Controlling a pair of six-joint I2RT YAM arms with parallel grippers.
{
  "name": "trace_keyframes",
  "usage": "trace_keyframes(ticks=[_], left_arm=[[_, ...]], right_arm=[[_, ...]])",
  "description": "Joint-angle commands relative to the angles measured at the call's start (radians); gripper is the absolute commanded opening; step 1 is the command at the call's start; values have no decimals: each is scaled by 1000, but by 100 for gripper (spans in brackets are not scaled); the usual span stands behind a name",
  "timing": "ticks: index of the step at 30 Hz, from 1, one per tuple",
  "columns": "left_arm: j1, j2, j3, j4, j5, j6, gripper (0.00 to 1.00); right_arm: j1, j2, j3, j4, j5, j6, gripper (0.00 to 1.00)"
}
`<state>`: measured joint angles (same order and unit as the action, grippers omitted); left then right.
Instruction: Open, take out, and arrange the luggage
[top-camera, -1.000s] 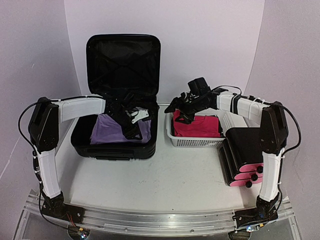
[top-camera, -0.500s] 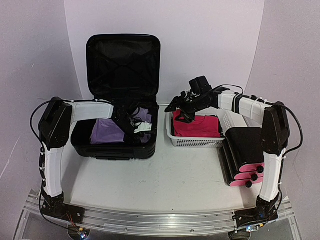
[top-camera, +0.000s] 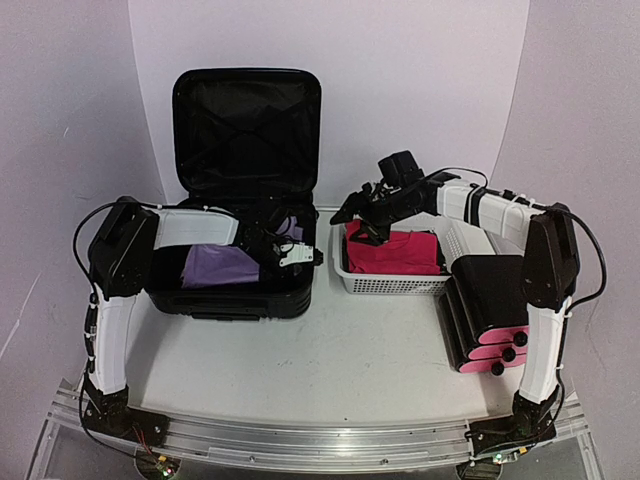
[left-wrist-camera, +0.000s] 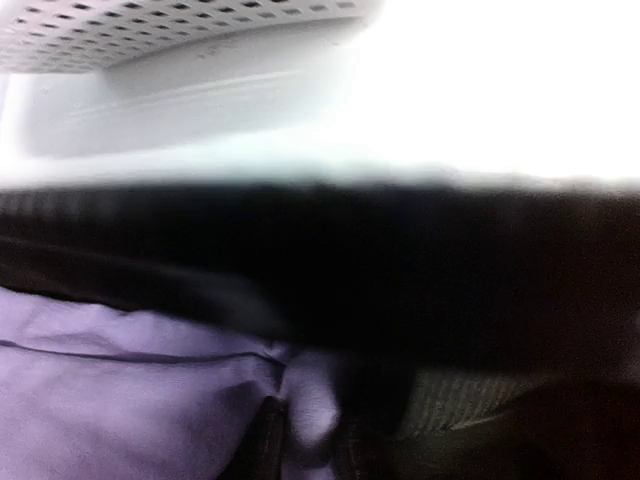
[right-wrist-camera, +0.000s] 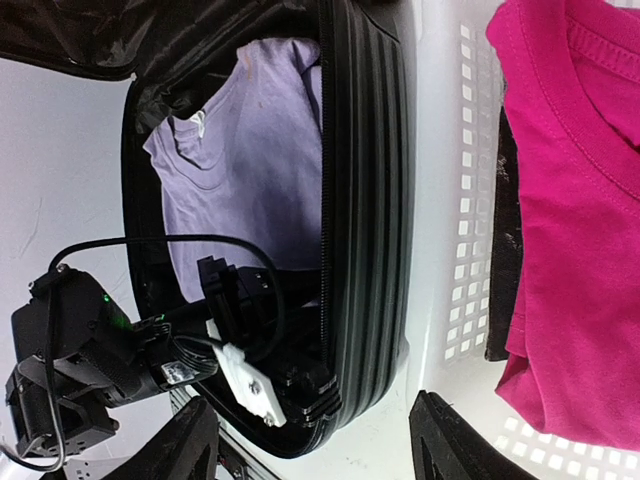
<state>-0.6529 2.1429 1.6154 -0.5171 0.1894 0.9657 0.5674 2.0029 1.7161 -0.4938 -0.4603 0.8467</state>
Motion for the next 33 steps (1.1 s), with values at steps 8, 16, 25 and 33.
trace_keyframes(ticks=[8, 16, 25, 33], left_arm=[[4, -209, -158, 264, -87, -160, 0], [21, -311, -221, 313, -69, -263, 0], [36, -354, -245, 317, -92, -293, 0], [59, -394, -267, 351, -44, -375, 0]], right_arm=[[5, 45, 155, 48, -4, 122, 69], [5, 114, 241, 96, 5, 256, 72], [15, 183, 331, 109, 7, 294, 73], [44, 270, 390, 158, 37, 455, 81]])
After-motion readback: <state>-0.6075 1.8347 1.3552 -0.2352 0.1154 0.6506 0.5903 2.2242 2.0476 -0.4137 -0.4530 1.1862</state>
